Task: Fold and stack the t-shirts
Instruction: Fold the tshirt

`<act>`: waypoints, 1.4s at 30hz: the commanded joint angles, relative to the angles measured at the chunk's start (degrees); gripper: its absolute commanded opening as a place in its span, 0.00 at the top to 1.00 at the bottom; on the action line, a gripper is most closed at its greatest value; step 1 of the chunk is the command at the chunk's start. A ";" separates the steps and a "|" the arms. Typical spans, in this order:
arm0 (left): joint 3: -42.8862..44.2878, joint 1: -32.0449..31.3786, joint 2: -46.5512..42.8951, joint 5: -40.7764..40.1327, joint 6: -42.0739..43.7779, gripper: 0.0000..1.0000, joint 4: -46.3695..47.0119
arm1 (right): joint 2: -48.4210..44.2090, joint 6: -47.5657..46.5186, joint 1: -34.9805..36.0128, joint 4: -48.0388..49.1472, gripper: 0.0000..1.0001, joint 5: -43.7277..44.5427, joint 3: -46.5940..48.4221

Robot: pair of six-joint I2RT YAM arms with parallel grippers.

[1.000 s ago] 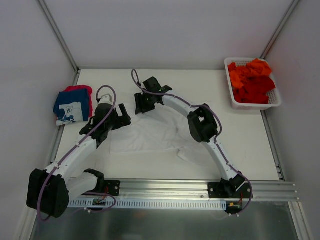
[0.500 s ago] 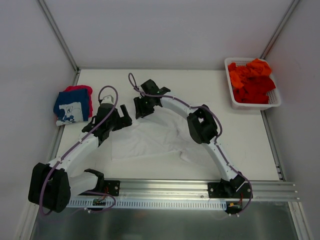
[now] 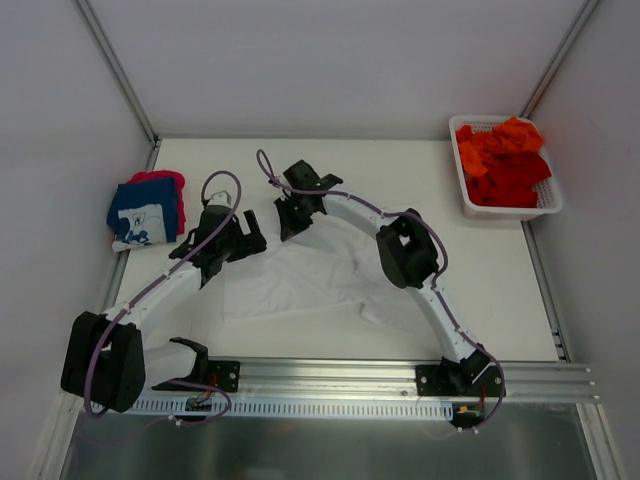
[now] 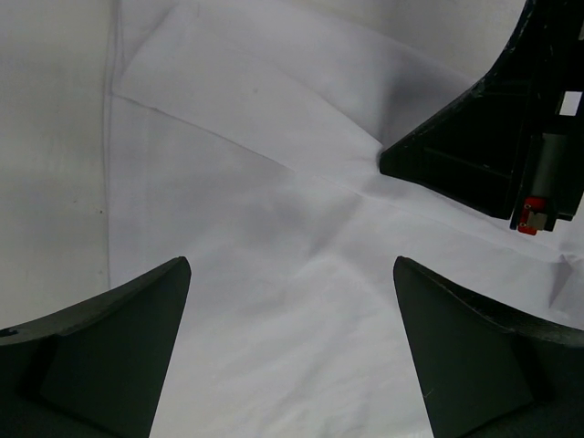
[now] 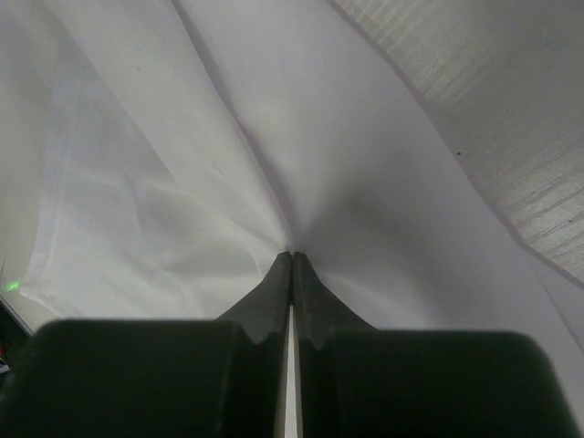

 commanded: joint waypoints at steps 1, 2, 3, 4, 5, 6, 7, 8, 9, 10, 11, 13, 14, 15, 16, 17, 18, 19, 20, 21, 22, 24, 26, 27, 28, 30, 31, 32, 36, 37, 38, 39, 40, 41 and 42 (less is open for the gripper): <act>2.05 0.36 0.85 0.06 -0.72 0.05 1.26 | -5.59 -2.74 0.13 -1.27 1.00 -0.78 -0.57; 2.14 0.45 1.20 -0.30 -0.89 0.05 1.26 | -6.20 -3.18 0.13 -1.27 1.00 -1.31 -1.18; 2.40 0.36 2.07 -0.56 -0.89 0.05 1.26 | -6.55 -3.97 0.13 -1.09 1.00 -1.75 -1.62; 3.19 0.36 2.69 -1.17 -0.81 0.05 1.26 | -6.99 -4.24 0.04 -1.00 0.99 -2.10 -2.24; 3.54 0.36 3.31 -1.70 -0.80 0.05 1.26 | -7.69 -4.59 0.13 -0.91 1.00 -2.28 -2.94; 4.16 0.45 4.96 -2.32 -0.80 0.05 1.35 | -7.96 -4.85 0.13 -1.00 0.99 -2.36 -4.25; 5.64 0.36 6.11 -2.93 -0.98 0.05 1.35 | -8.14 -5.55 0.13 -0.91 0.99 -2.89 -4.96; 6.53 0.36 8.65 -3.11 -1.24 0.06 1.26 | -8.66 -5.82 0.13 -0.65 0.99 -3.07 -6.71; 8.36 0.36 9.89 -3.29 -1.59 0.07 1.35 | -8.93 -5.91 0.13 -0.21 0.99 -3.07 -7.68; 9.42 0.45 11.21 -3.64 -2.20 0.07 1.52 | -9.19 -6.00 0.13 0.05 0.99 -2.98 -8.73; 10.48 0.36 13.74 -3.73 -2.39 0.08 1.44 | -9.45 -6.00 0.13 0.92 0.99 -2.98 -9.53; 13.29 0.27 15.69 -3.38 -3.00 0.08 1.70 | -9.81 -5.91 0.22 1.54 0.99 -3.42 -11.29; 14.17 0.27 17.36 -3.20 -3.09 0.08 1.96 | -9.81 -5.82 0.13 2.16 0.99 -3.68 -11.56; 15.66 0.27 18.24 -3.29 -3.18 0.08 2.48 | -9.81 -5.65 0.22 2.34 0.99 -4.12 -11.82; 16.46 0.27 19.12 -3.55 -2.74 0.08 3.01 | -9.72 -5.47 0.31 2.60 0.99 -4.30 -11.82; 17.25 0.27 21.48 -3.81 -2.56 0.09 3.45 | -9.63 -5.21 0.31 2.86 0.99 -4.47 -11.73; 19.35 0.27 22.64 -4.43 -2.13 0.10 3.11 | -9.46 -5.03 0.39 3.04 0.99 -4.74 -11.30; 20.41 0.27 23.87 -4.61 -1.43 0.10 2.67 | -9.37 -4.95 0.48 3.13 0.99 -4.83 -11.12; 21.21 0.18 25.70 -5.22 -1.33 0.12 1.88 | -9.37 -4.77 0.57 3.30 0.99 -4.83 -10.86; 22.43 -0.08 26.42 -7.40 -1.16 0.12 0.22 | -9.28 -4.68 0.57 3.22 0.99 -5.00 -10.59; 22.70 -0.34 26.86 -8.73 -0.81 0.13 -0.40 | -9.11 -4.59 0.66 3.30 0.99 -5.09 -10.07; 22.19 -0.69 26.69 -13.10 -0.72 0.14 -1.72 | -8.84 -4.42 0.66 3.31 0.99 -5.09 -9.54; 20.70 -2.10 25.29 -16.46 -0.54 0.14 -1.82 | -8.32 -4.33 0.66 3.31 0.99 -5.53 -8.84; 20.42 -2.36 25.02 -17.60 -0.28 0.14 -1.99 | -8.14 -4.24 0.66 3.31 0.99 -5.53 -8.57; 20.34 -2.89 24.85 -19.09 -0.19 0.15 -2.69 | -7.53 -4.24 0.66 3.31 0.99 -5.62 -8.13; 20.16 -3.24 24.93 -20.42 -0.19 0.14 -3.92 | -7.00 -3.98 0.57 3.31 0.98 -5.62 -7.87; 20.07 -3.33 25.11 -20.69 -0.36 0.14 -4.36 | -6.74 -3.98 0.66 3.39 0.98 -5.62 -7.78; 19.98 -3.33 25.11 -20.52 -0.37 0.14 -4.45 | -6.56 -3.89 0.66 3.39 0.98 -5.70 -7.69; 19.81 -3.42 25.90 -21.04 -0.19 0.14 -5.07 | -5.77 -3.28 0.66 4.10 0.96 -5.79 -7.78; 19.81 -3.51 26.07 -21.57 0.07 0.14 -5.16 | -5.68 -3.19 0.66 4.18 0.96 -5.62 -7.78; 19.89 -3.59 26.77 -22.09 0.16 0.14 -5.68 | -5.59 -3.19 0.66 4.27 0.96 -5.62 -7.78; 20.07 -3.60 27.13 -22.27 0.34 0.14 -5.95 | -5.68 -3.19 0.57 4.18 0.95 -5.70 -7.87; 20.16 -3.51 27.48 -22.45 0.34 0.14 -6.03 | -5.68 -3.19 0.66 4.27 0.95 -5.62 -7.87; 20.16 -3.59 28.09 -22.71 0.25 0.14 -6.30 | -5.50 -3.10 0.66 4.36 0.95 -5.62 -7.87; 20.07 -3.60 28.27 -23.15 0.16 0.14 -6.47 | -5.50 -3.10 0.66 4.36 0.95 -5.70 -7.95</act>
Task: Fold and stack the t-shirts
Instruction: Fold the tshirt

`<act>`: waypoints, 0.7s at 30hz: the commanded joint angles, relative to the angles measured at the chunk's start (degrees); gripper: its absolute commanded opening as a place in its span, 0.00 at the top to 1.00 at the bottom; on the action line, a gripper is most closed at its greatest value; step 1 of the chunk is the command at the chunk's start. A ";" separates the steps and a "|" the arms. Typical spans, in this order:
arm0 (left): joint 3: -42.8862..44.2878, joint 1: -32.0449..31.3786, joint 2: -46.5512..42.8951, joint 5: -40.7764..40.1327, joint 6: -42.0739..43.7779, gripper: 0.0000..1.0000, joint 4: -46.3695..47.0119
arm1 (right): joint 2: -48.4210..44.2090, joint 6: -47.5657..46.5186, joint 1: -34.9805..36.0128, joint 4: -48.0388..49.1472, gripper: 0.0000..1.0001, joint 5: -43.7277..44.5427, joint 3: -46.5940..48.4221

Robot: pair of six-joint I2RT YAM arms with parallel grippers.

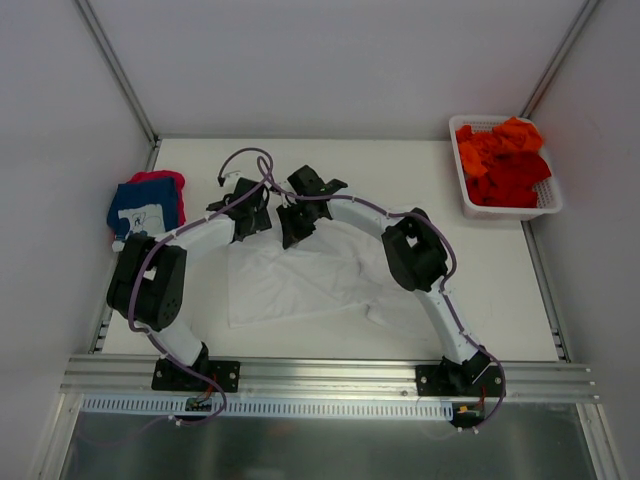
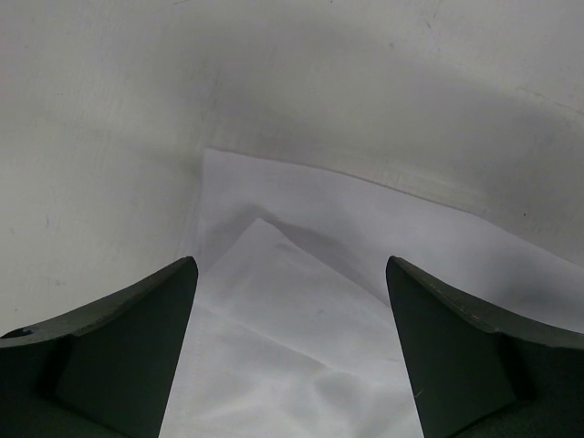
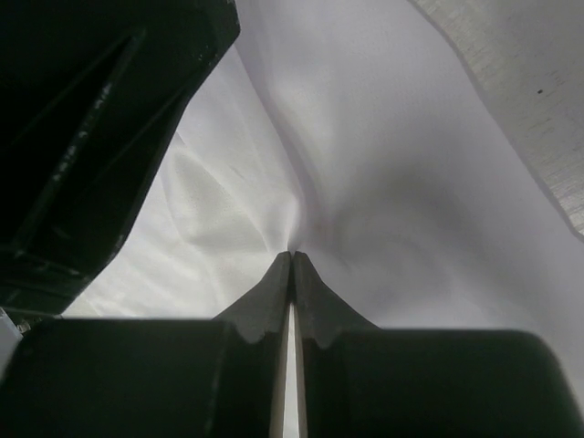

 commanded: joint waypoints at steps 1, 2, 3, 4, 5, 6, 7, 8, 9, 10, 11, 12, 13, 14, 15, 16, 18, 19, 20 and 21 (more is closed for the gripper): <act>-0.12 -0.51 1.28 -2.85 0.93 0.14 -1.54 | 0.16 0.44 0.31 0.97 0.95 -1.38 1.97; -0.13 -0.51 1.80 -2.59 0.93 0.14 -1.71 | 0.16 0.44 0.22 0.97 0.95 -1.38 1.97; -0.04 -0.51 2.07 -2.23 0.84 0.14 -1.62 | 0.25 0.44 0.31 1.06 0.95 -1.29 1.88; 0.05 -0.51 2.42 -2.06 0.84 0.14 -1.71 | 0.25 0.44 0.22 1.15 0.95 -1.38 1.88; 0.31 -0.51 3.21 -1.88 0.93 0.14 -1.71 | 0.25 0.44 0.22 1.06 0.95 -1.38 1.79; 0.49 -0.51 3.56 -1.71 0.93 0.14 -1.71 | 0.07 0.44 0.31 1.06 0.95 -1.29 1.79; 0.58 -0.60 4.35 -1.53 0.93 0.14 -1.71 | -0.02 0.35 0.31 1.06 0.95 -1.29 1.62; 0.75 -0.60 4.62 -1.27 0.93 0.14 -1.80 | -0.02 0.35 0.31 1.06 0.95 -1.29 1.53; 0.93 -0.51 4.88 -0.74 0.84 0.14 -1.80 | -0.10 0.27 0.31 1.15 0.95 -1.12 1.44; 0.93 -0.51 5.23 -0.56 0.75 0.15 -1.80 | -0.02 0.18 0.31 1.06 0.95 -1.03 1.44; 1.02 -0.51 5.24 -0.30 0.66 0.17 -1.80 | -0.19 0.18 0.31 1.06 0.94 -0.85 1.35; 0.93 -0.51 5.32 0.05 0.58 0.32 -1.80 | -0.19 0.09 0.40 1.15 0.92 -0.85 1.27; 0.84 -0.51 5.15 0.14 0.58 0.41 -1.89 | -0.28 0.00 0.31 1.15 0.87 -0.76 1.18; 0.67 -0.60 4.89 0.23 0.40 0.51 -1.89 | -0.37 0.09 0.31 1.15 0.71 -0.41 0.92; 0.58 -0.51 4.71 0.14 0.23 0.75 -1.80 | -0.28 0.00 0.31 1.06 0.59 -0.24 0.83; 0.49 -0.51 4.19 -0.38 0.14 0.85 -1.97 | -0.28 -0.08 0.22 1.15 0.50 0.03 0.74; 0.58 -0.51 3.92 -0.91 0.14 0.99 -2.24 | -0.63 -0.09 0.31 1.50 0.38 1.16 0.13; 0.66 -0.51 3.74 -1.09 0.22 1.00 -2.41 | -0.81 0.00 0.31 1.76 0.35 1.52 -0.05; 0.93 -0.51 3.74 -1.35 0.40 1.00 -2.85 | -0.90 -0.08 0.31 1.85 0.29 2.04 -0.23; 1.02 -0.51 3.74 -1.53 0.40 1.00 -3.11 | -1.16 0.09 0.31 2.20 0.20 2.31 -0.58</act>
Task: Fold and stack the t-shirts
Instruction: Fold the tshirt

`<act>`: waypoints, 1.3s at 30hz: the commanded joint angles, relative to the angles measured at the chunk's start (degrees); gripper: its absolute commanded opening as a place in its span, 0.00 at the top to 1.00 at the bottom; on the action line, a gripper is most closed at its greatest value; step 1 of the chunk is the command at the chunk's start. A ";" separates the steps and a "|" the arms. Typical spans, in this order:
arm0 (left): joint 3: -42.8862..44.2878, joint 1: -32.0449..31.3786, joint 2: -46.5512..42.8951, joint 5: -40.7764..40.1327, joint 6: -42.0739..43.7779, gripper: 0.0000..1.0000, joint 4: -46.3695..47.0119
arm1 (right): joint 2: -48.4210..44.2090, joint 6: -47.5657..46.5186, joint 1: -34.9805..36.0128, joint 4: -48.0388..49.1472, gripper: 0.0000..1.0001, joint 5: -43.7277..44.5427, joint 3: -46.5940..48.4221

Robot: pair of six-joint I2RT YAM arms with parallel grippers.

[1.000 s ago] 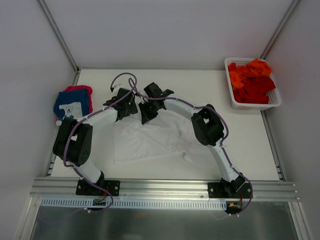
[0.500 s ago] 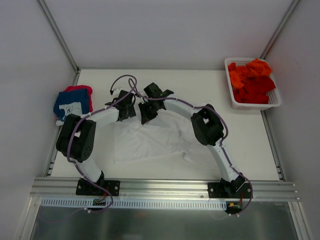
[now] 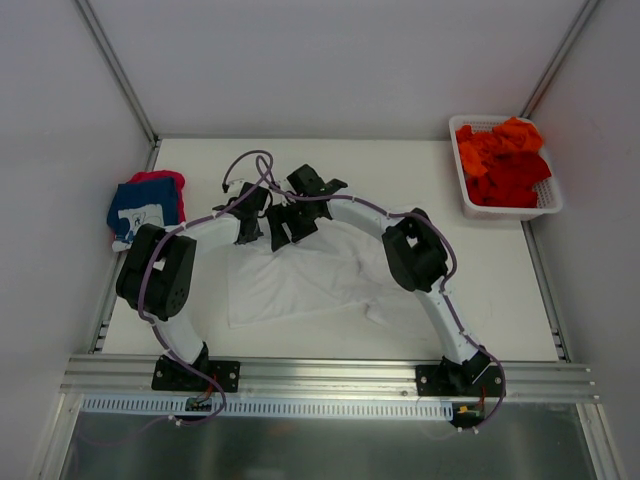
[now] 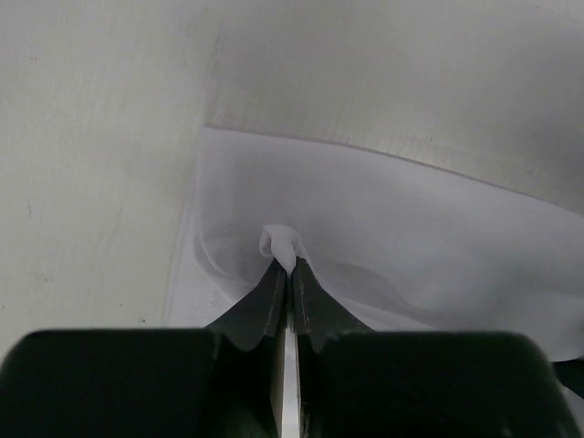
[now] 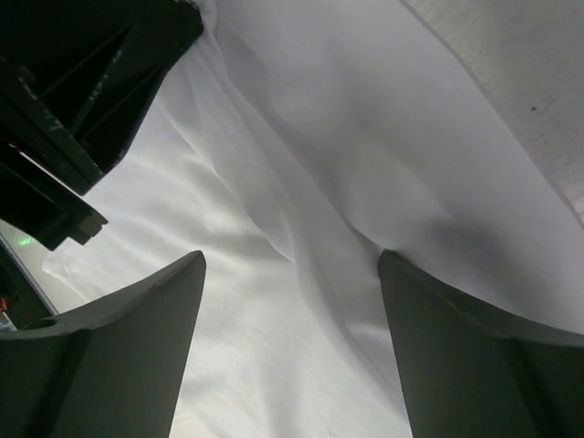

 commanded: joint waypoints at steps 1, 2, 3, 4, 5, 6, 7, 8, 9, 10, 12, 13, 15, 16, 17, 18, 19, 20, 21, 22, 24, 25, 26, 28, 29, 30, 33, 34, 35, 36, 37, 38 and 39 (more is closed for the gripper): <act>1.19 -0.60 -1.15 -1.29 0.29 1.00 -2.29 | -1.25 -0.70 0.31 1.74 0.18 2.20 -0.73; 1.19 -0.60 -1.15 -1.64 0.29 1.00 -2.64 | -1.34 -0.70 0.31 1.74 0.17 2.47 -0.82; 1.28 -0.69 -1.42 -1.90 0.20 1.00 -2.90 | -1.68 -0.70 0.31 1.74 0.17 2.56 -1.08; 1.19 -0.69 -1.68 -2.08 0.12 1.00 -3.08 | -1.86 -0.78 0.31 1.74 0.16 2.73 -1.26; 0.84 -0.78 -1.94 -2.78 0.03 1.00 -3.86 | -2.12 -1.05 0.22 1.74 0.16 3.08 -1.61; 0.58 -0.95 -2.90 -3.04 -0.15 1.00 -4.13 | -3.00 -1.22 0.22 1.66 0.16 3.52 -2.57; -0.21 -0.95 -3.43 -3.22 -0.32 1.00 -4.48 | -3.53 -1.31 0.31 1.74 0.16 4.65 -3.10; -0.65 -1.04 -4.14 -3.14 -0.76 1.00 -5.09 | -4.14 -1.66 0.22 1.74 0.15 5.28 -3.72; -1.18 -1.13 -5.62 -2.87 -1.20 1.00 -5.36 | -4.67 -1.84 0.22 1.66 0.15 5.89 -4.24; -2.40 -1.22 -6.33 -2.61 -1.99 1.00 -5.54 | -5.98 -1.93 0.13 1.74 0.15 7.72 -5.47; -3.90 -1.92 -9.13 -2.43 -2.87 1.00 -6.24 | -7.48 -2.19 0.13 1.83 0.09 8.97 -6.62; -5.47 -2.18 -10.20 -2.26 -3.40 1.00 -6.50 | -9.14 -2.10 0.05 2.01 0.09 10.36 -7.93; -7.06 -2.71 -13.53 -2.60 -4.63 1.00 -7.12 | -11.26 -2.10 -0.13 3.23 0.08 11.34 -9.69; -8.55 -3.06 -14.68 -2.61 -5.07 1.00 -7.30 | -12.31 -2.02 -0.13 3.59 0.08 12.56 -11.35; -9.35 -3.32 -15.82 -2.61 -5.68 1.00 -7.30 | -14.67 -1.93 -0.22 4.63 0.08 12.84 -12.24; -10.49 -3.41 -18.01 -2.43 -5.86 1.00 -7.65 | -15.83 -1.84 -0.22 5.17 0.07 12.93 -13.20; -10.93 -3.76 -18.90 -2.43 -6.04 1.00 -7.82 | -17.06 -1.75 -0.22 5.78 0.07 12.84 -13.91; -11.20 -3.85 -19.87 -2.43 -6.12 1.00 -8.00 | -19.24 -1.49 -0.13 6.48 0.06 12.58 -15.48; -11.46 -4.03 -21.27 -2.34 -6.13 1.00 -8.26 | -20.31 -1.05 -0.22 7.80 0.06 12.23 -16.11; -11.55 -4.29 -21.72 -2.34 -6.04 1.00 -8.61 | -21.36 -0.70 -0.13 8.68 0.06 11.35 -16.81; -11.55 -4.56 -22.33 -2.69 -5.78 1.00 -9.14 | -24.79 0.27 -0.13 11.32 0.05 10.47 -19.44; -11.55 -4.82 -22.42 -3.04 -5.77 1.00 -9.58 | -26.02 0.88 -0.13 12.28 0.05 9.60 -20.32; -11.64 -5.08 -22.51 -3.13 -5.86 1.00 -9.76 | -27.25 0.97 -0.13 13.25 0.05 9.50 -21.20; -12.16 -5.43 -22.78 -3.05 -6.21 1.00 -10.02 | -30.50 0.97 0.04 13.26 0.04 10.28 -22.88; -12.34 -5.78 -22.86 -3.05 -6.47 1.00 -10.20 | -31.47 0.80 0.04 13.17 0.04 10.55 -23.49; -12.78 -5.87 -23.12 -3.05 -6.56 1.00 -10.46 | -33.57 0.62 0.04 13.00 0.01 10.73 -24.72; -13.74 -6.40 -23.57 -2.78 -7.27 0.84 -10.81 | -37.18 -0.61 0.04 11.77 0.01 12.31 -27.26; -13.84 -6.58 -23.65 -2.52 -7.44 0.81 -10.90 | -37.89 -0.78 0.04 11.85 0.00 13.10 -27.97; -14.10 -6.67 -23.83 -2.35 -7.71 0.80 -11.08 | -38.59 -1.31 -0.04 11.59 0.00 13.45 -28.68; -14.36 -7.28 -23.92 -2.17 -7.97 0.79 -11.16 | -39.12 -1.49 -0.04 11.50 0.00 13.89 -29.29; -14.54 -7.46 -24.01 -2.17 -8.41 0.78 -11.25 | -40.09 -1.66 -0.04 11.41 0.00 14.76 -30.43; -14.80 -7.81 -24.44 -2.17 -8.76 0.70 -11.51 | -40.44 -1.75 -0.04 11.24 0.01 15.03 -30.96; -15.24 -8.33 -24.88 -2.17 -9.46 0.69 -11.95 | -40.80 -1.92 -0.13 11.15 0.01 15.47 -31.49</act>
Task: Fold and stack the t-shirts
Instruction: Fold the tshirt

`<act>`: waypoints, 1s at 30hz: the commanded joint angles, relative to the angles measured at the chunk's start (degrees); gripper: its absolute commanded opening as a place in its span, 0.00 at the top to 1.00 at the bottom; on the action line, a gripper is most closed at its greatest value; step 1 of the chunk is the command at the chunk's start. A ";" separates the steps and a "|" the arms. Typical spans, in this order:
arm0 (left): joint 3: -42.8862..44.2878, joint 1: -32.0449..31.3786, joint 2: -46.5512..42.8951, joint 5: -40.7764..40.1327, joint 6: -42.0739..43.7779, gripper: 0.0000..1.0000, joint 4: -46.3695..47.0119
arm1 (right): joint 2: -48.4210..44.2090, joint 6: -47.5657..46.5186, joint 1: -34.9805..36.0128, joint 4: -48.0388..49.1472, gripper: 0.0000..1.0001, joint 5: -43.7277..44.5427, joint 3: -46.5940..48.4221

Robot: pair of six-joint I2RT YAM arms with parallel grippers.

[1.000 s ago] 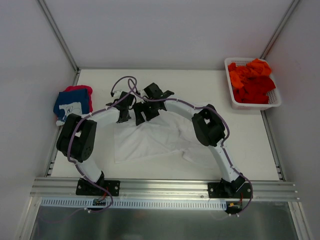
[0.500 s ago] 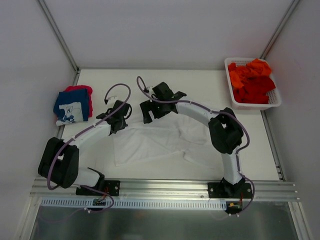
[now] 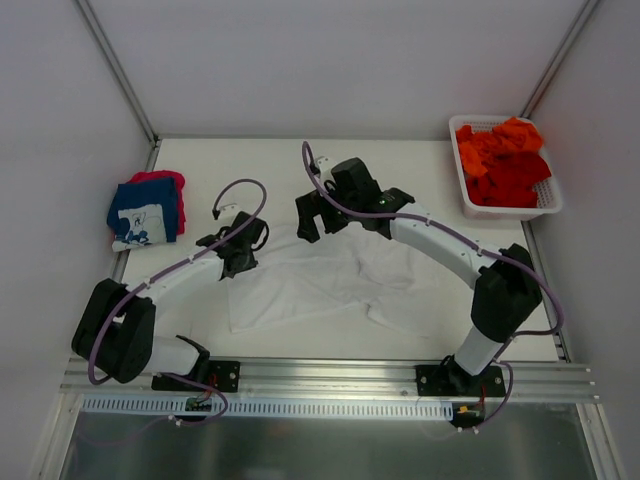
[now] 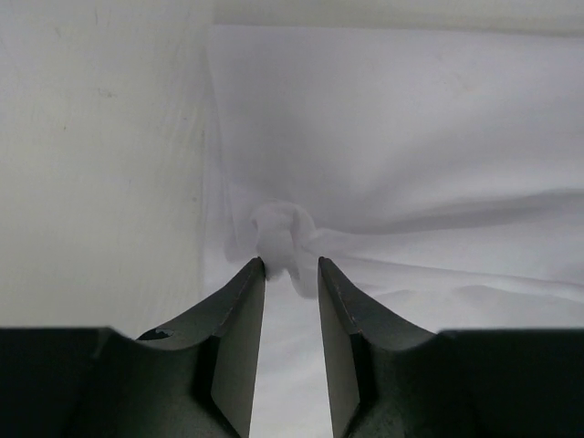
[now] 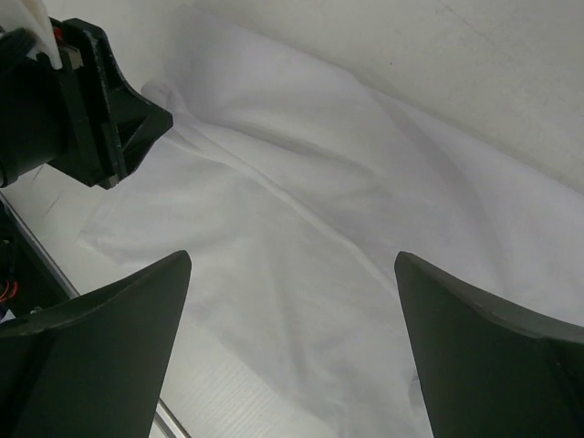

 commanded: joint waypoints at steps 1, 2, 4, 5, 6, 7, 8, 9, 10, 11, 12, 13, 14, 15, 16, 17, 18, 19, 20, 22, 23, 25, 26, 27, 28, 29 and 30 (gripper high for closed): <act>-1.38 -1.82 -3.37 -0.48 -2.78 0.71 -2.01 | -3.03 -1.40 0.04 0.28 0.01 2.27 -2.53; -2.08 -2.09 -3.73 -0.57 -3.13 0.71 -2.10 | -3.12 -1.40 0.04 0.20 0.01 2.28 -2.89; -2.70 -2.96 -4.96 -0.40 -4.18 0.71 -2.71 | -3.21 -1.23 0.04 0.29 0.01 2.28 -3.59; -3.31 -3.23 -5.40 -0.40 -4.53 0.72 -2.89 | -3.29 -1.05 0.04 0.46 0.00 2.19 -3.94; -3.76 -3.93 -5.92 -0.48 -5.23 0.72 -3.33 | -3.30 -0.96 0.04 0.55 0.01 2.19 -4.12; -4.11 -4.28 -6.97 -0.49 -5.50 0.73 -3.50 | -3.30 -0.88 -0.04 0.81 0.00 2.10 -4.47; -4.98 -4.63 -7.51 -0.49 -5.94 0.73 -3.68 | -3.30 -0.87 -0.04 0.90 0.00 2.10 -4.73; -5.43 -5.07 -8.12 -0.49 -6.55 0.74 -4.03 | -3.21 -0.87 -0.04 0.99 0.01 2.10 -4.82; -5.78 -5.69 -9.17 -0.49 -6.91 0.75 -4.21 | -3.12 -0.79 -0.04 1.16 0.00 2.19 -5.17; -6.56 -5.95 -9.79 -0.40 -7.87 0.76 -4.56 | -3.21 -0.79 0.04 1.34 0.00 2.27 -5.35; -7.09 -6.30 -10.49 -0.22 -8.31 0.77 -4.91 | -3.12 -0.79 -0.04 1.43 0.01 2.45 -5.53; -8.14 -7.18 -12.07 -0.22 -8.66 0.78 -5.52 | -3.21 -0.79 -0.04 1.43 0.00 2.63 -5.70; -8.59 -7.62 -12.87 -0.22 -9.71 0.79 -5.96 | -3.29 -0.87 0.04 1.43 0.01 2.98 -5.88; -8.94 -8.15 -13.92 -0.31 -10.24 0.80 -6.40 | -3.38 -0.96 0.04 1.52 0.00 3.24 -5.97; -9.21 -8.50 -16.02 -0.83 -10.68 0.80 -7.19 | -3.47 -1.05 0.04 1.69 0.00 3.42 -6.23; -9.38 -9.20 -17.17 -1.53 -10.95 0.81 -7.37 | -3.65 -1.05 -0.04 1.78 0.01 3.77 -6.49; -9.21 -9.29 -18.31 -2.67 -10.95 0.81 -7.55 | -3.73 -1.05 -0.13 1.78 0.01 3.86 -6.58; -8.77 -9.30 -19.71 -4.07 -10.61 0.81 -7.55 | -3.82 -1.05 -0.13 1.87 0.01 3.77 -6.67; -7.20 -9.30 -19.82 -8.18 -9.21 0.81 -7.46 | -4.08 -1.05 -0.13 1.96 0.00 3.68 -6.93; -2.30 -9.21 -16.77 -12.07 -6.92 0.80 -7.46 | -4.26 -0.61 -0.13 2.66 0.00 3.42 -7.37; -0.61 -9.29 -15.00 -14.61 -5.08 0.80 -7.55 | -4.35 -0.52 -0.13 2.92 0.00 2.98 -7.55; 4.64 -9.12 -8.44 -16.21 -4.36 0.83 -7.29 | -4.88 -0.09 -0.13 4.24 0.00 2.72 -9.04; 6.24 -9.03 -6.04 -17.00 -3.67 0.83 -6.85 | -5.05 0.26 -0.22 4.50 0.00 2.63 -9.48; 8.09 -8.86 -0.80 -17.10 -3.14 0.84 -6.41 | -5.49 0.44 -0.13 4.85 0.00 2.63 -10.35; 11.32 -8.68 1.95 -16.84 -2.70 0.84 -6.15 | -5.67 0.62 -0.13 5.12 0.01 2.45 -10.97; 12.75 -8.51 4.33 -16.22 -1.82 0.84 -5.71 | -6.10 0.88 -0.13 5.12 0.01 2.45 -11.59; 14.07 -8.16 6.79 -14.56 -1.29 0.84 -4.49 | -6.37 0.88 -0.13 5.38 0.01 2.54 -12.11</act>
